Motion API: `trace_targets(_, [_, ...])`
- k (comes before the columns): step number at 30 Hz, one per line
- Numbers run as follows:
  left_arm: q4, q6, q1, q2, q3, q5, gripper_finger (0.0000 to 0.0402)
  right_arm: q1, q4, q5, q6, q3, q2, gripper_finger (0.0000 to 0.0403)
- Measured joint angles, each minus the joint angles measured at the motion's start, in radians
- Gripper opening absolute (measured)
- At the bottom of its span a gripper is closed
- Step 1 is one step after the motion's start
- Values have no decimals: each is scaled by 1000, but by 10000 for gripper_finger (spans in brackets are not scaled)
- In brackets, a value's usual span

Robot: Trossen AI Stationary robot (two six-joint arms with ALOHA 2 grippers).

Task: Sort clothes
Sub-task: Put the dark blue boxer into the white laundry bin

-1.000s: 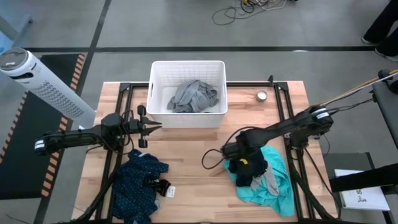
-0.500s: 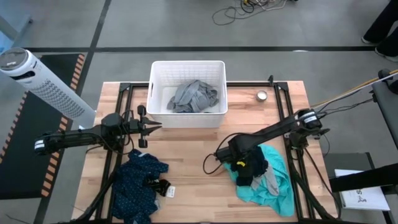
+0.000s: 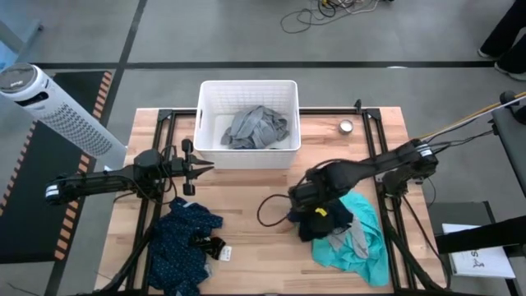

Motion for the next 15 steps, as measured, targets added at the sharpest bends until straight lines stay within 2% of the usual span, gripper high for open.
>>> trace_targets(8, [0,0,0,0,0,0,38,6,-8,168,-55,227,-19,3])
trace_targets(15, [0,0,0,0,0,0,38,3,-3,379,-127,393,-19,3])
